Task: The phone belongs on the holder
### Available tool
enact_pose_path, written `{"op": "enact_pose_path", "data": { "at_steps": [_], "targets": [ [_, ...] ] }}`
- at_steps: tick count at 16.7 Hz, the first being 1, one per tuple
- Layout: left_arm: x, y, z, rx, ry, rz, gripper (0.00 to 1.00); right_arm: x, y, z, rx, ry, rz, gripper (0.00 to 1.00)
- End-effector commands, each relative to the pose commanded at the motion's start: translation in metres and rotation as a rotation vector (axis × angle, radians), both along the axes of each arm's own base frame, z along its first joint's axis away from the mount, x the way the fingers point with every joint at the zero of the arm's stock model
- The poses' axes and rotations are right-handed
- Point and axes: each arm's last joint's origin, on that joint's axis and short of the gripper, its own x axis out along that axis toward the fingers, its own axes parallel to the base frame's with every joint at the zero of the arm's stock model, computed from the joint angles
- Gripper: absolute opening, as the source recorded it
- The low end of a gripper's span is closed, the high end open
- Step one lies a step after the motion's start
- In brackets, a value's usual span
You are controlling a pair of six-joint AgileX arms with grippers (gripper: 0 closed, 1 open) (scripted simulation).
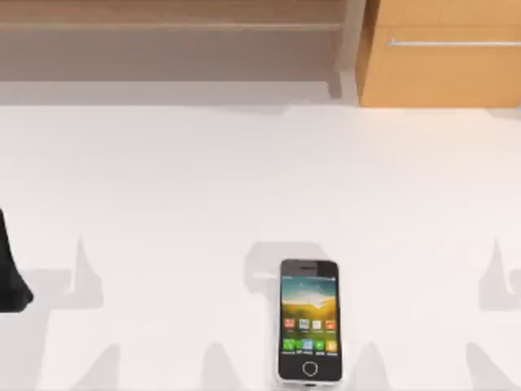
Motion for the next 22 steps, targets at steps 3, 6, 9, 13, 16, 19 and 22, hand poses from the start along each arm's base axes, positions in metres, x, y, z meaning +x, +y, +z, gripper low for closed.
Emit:
{"op": "enact_pose_path", "data": {
  "at_steps": [3, 6, 9, 13, 16, 19, 22],
  "targets": [
    [0.0, 0.0, 0.0, 0.0, 0.0, 0.0, 1.0, 0.0, 0.001, 0.002, 0.006, 0.008, 0.006, 1.0],
    [0.0, 0.0, 0.0, 0.0, 0.0, 0.0, 1.0, 0.001, 0.006, 0.019, 0.06, 0.079, 0.053, 1.0],
    [0.0, 0.0, 0.0, 0.0, 0.0, 0.0, 1.0, 0.01, 0.017, 0.047, 0.144, 0.233, 0.122, 1.0],
    [0.0, 0.0, 0.0, 0.0, 0.0, 0.0, 1.0, 0.046, 0.048, 0.078, 0.234, 0.588, 0.19, 1.0],
    [0.0, 0.0, 0.0, 0.0, 0.0, 0.0, 1.0, 0.085, 0.09, 0.08, 0.242, 0.911, 0.186, 1.0],
    [0.0, 0.0, 0.0, 0.0, 0.0, 0.0, 1.0, 0.118, 0.143, 0.065, 0.199, 1.195, 0.133, 1.0],
    [0.0, 0.0, 0.0, 0.0, 0.0, 0.0, 1.0, 0.136, 0.197, 0.048, 0.144, 1.38, 0.069, 1.0]
  ]
}}
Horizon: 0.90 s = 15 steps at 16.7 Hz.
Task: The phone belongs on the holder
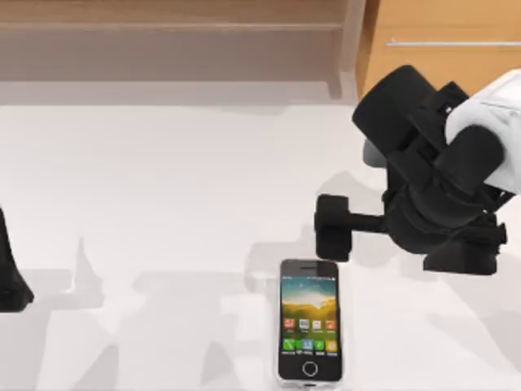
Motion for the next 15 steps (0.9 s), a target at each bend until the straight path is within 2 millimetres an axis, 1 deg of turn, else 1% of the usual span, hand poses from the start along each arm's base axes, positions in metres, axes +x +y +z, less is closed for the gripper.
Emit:
{"op": "enact_pose_path", "data": {
  "at_steps": [3, 5, 6, 8, 13, 15],
  "targets": [
    [0.0, 0.0, 0.0, 0.0, 0.0, 0.0, 1.0, 0.006, 0.045, -0.016, -0.065, 0.104, -0.003, 1.0],
    [0.0, 0.0, 0.0, 0.0, 0.0, 0.0, 1.0, 0.007, 0.068, -0.025, -0.098, 0.146, -0.005, 1.0],
    [0.0, 0.0, 0.0, 0.0, 0.0, 0.0, 1.0, 0.007, 0.076, -0.029, -0.11, 0.159, -0.006, 1.0],
    [0.0, 0.0, 0.0, 0.0, 0.0, 0.0, 1.0, 0.007, 0.084, -0.033, -0.123, 0.172, -0.006, 1.0],
    [0.0, 0.0, 0.0, 0.0, 0.0, 0.0, 1.0, 0.008, 0.083, -0.033, -0.121, 0.171, -0.01, 1.0],
    [0.0, 0.0, 0.0, 0.0, 0.0, 0.0, 1.0, 0.008, 0.084, -0.039, -0.124, 0.174, -0.008, 1.0]
  ]
}}
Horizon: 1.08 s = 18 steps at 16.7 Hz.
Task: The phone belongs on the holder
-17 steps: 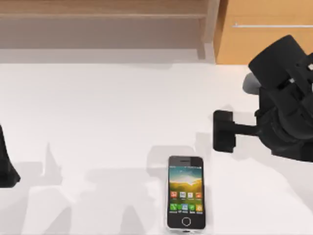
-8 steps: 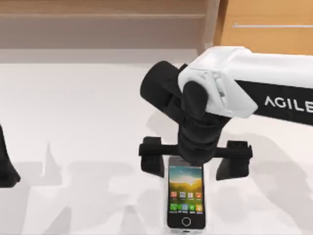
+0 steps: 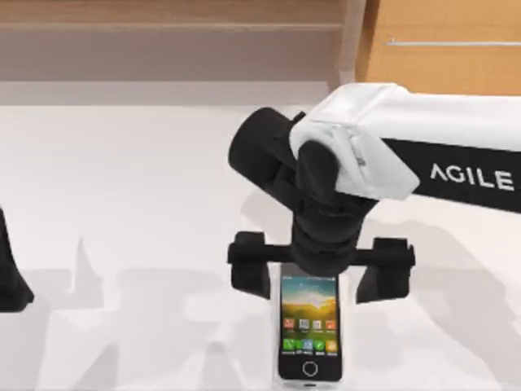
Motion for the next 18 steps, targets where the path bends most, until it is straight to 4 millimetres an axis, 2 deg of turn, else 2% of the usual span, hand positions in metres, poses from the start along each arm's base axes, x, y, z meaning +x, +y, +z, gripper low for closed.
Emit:
{"op": "enact_pose_path", "data": {
  "at_steps": [7, 12, 18],
  "targets": [
    [0.0, 0.0, 0.0, 0.0, 0.0, 0.0, 1.0, 0.001, 0.002, -0.068, 0.004, -0.004, 0.001, 1.0],
    [0.0, 0.0, 0.0, 0.0, 0.0, 0.0, 1.0, 0.001, 0.002, -0.074, 0.001, -0.001, 0.001, 1.0],
    [0.0, 0.0, 0.0, 0.0, 0.0, 0.0, 1.0, 0.001, 0.002, -0.074, 0.001, -0.001, 0.001, 0.55]
  ]
}}
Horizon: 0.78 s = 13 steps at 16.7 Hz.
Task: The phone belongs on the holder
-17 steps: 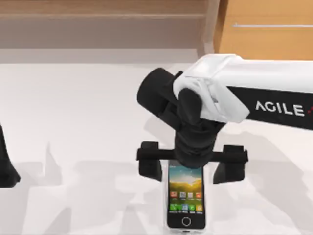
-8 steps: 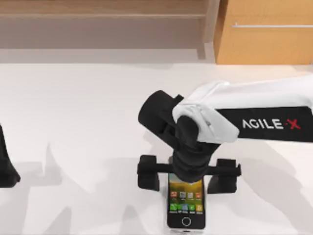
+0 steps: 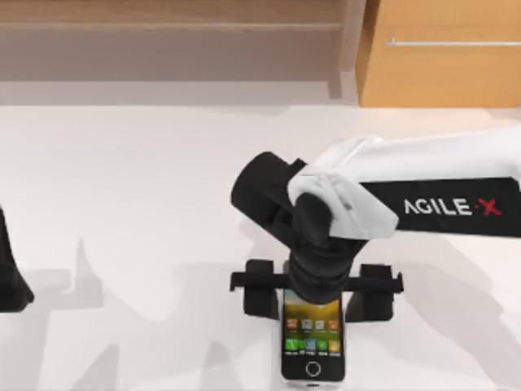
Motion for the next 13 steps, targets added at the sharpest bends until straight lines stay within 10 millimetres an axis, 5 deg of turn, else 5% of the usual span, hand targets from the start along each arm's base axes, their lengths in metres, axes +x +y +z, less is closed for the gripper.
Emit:
{"op": "enact_pose_path", "data": {
  "at_steps": [7, 13],
  "targets": [
    [0.0, 0.0, 0.0, 0.0, 0.0, 0.0, 1.0, 0.0, 0.0, 0.0, 0.0, 0.0, 0.0, 0.02],
    [0.0, 0.0, 0.0, 0.0, 0.0, 0.0, 1.0, 0.0, 0.0, 0.0, 0.0, 0.0, 0.0, 0.0]
  ]
}}
